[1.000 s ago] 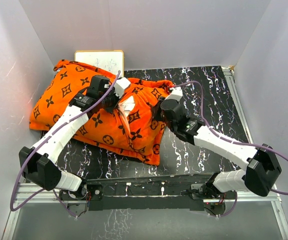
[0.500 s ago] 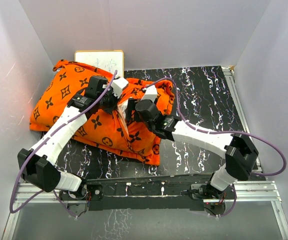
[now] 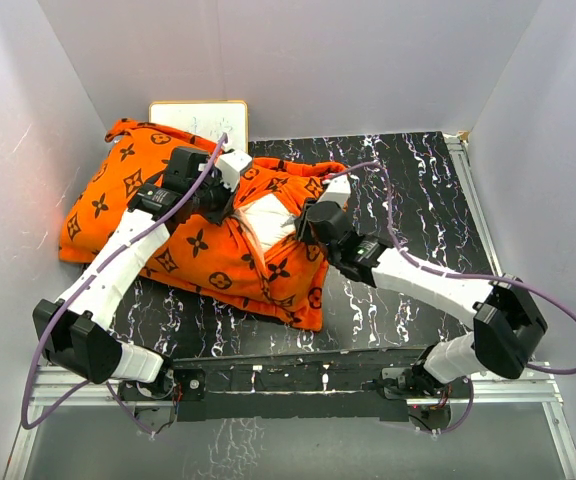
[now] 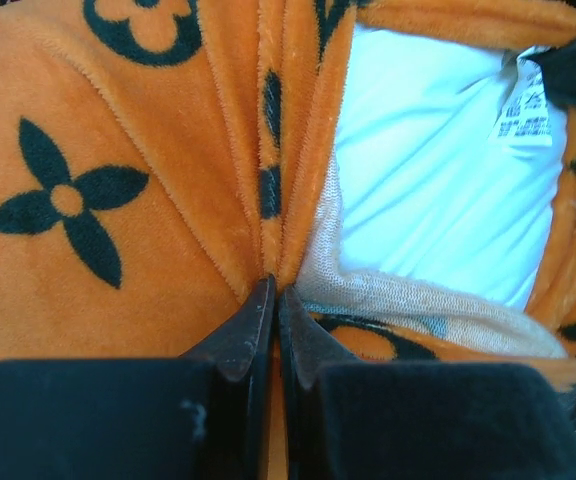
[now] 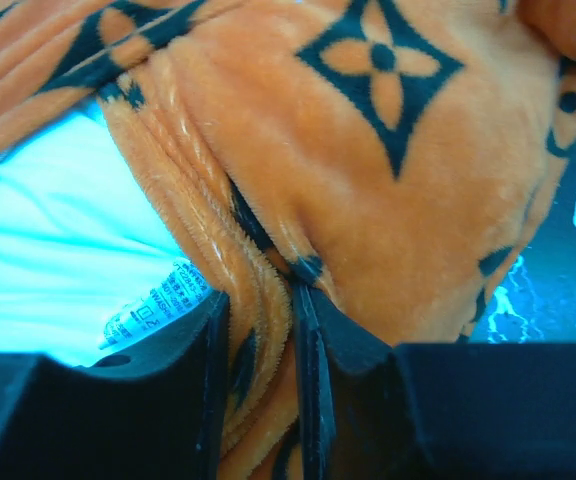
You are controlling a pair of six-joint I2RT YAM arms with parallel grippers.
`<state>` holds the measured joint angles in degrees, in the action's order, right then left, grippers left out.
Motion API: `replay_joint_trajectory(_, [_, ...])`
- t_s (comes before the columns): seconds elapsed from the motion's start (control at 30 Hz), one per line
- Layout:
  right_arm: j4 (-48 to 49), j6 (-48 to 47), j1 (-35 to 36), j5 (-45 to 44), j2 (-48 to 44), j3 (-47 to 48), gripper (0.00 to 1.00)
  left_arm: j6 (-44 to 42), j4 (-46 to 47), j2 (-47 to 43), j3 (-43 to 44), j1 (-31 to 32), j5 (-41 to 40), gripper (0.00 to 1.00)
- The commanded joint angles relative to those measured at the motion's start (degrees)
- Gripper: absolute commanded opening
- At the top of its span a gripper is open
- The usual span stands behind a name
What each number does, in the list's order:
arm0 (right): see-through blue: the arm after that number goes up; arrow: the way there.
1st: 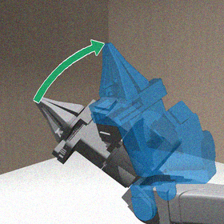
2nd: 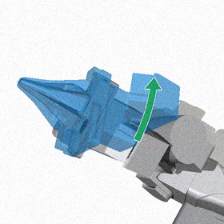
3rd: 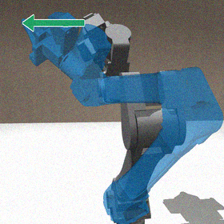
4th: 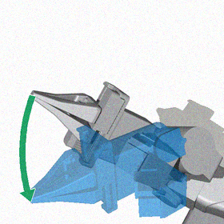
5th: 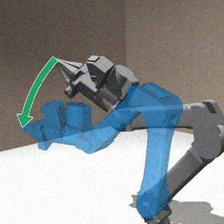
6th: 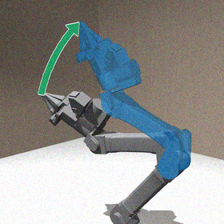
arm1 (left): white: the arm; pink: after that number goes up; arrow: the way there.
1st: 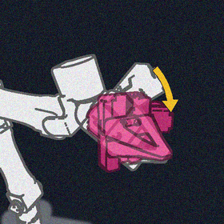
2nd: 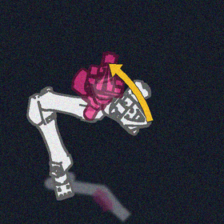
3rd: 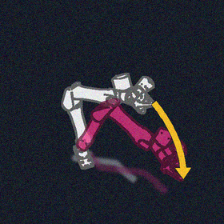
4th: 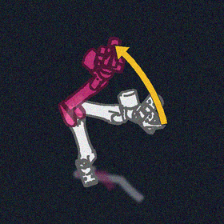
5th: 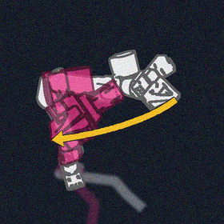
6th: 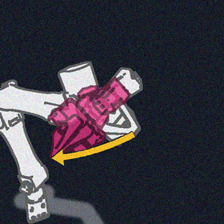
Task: Remove the pillowcase from the pillow
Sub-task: Remove the pillow from the pillowcase.
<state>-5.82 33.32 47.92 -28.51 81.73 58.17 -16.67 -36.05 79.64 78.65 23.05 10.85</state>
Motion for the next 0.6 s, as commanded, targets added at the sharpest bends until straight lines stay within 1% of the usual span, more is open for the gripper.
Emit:
replay_joint_trajectory(0.0, [-5.3,-2.8,-6.5,-5.0,-3.3,-3.9,0.27,0.0,-6.3,-1.0,0.4,-1.3,-0.5,0.0])
replay_joint_trajectory(0.13, [-5.2,-2.3,-8.6,-3.1,-3.0,-5.5,0.21,0.0,-6.4,-1.0,0.4,-1.4,-0.2,0.0])
replay_joint_trajectory(0.23, [-4.8,-1.6,-9.4,-2.1,-1.5,-5.8,0.1,-0.1,-7.1,-1.0,0.7,-1.5,0.3,0.0])
replay_joint_trajectory(0.3, [-2.5,-2.6,-10.6,-0.7,-1.1,-5.3,0.08,0.0,-7.7,-1.0,1.6,-1.4,1.4,0.0])
replay_joint_trajectory(0.43, [3.4,-6.0,-15.0,4.6,-1.1,2.0,0.08,0.2,-11.3,-0.6,6.3,-1.5,4.2,0.0])
replay_joint_trajectory(0.5, [7.3,-8.3,-16.6,6.8,-0.6,7.8,0.08,-0.2,-12.6,-0.8,8.4,-1.6,4.5,0.0])
replay_joint_trajectory(0.57, [9.0,-11.4,-17.0,7.8,1.1,14.6,0.08,-0.4,-13.8,-1.0,10.1,-1.8,4.3,0.03])
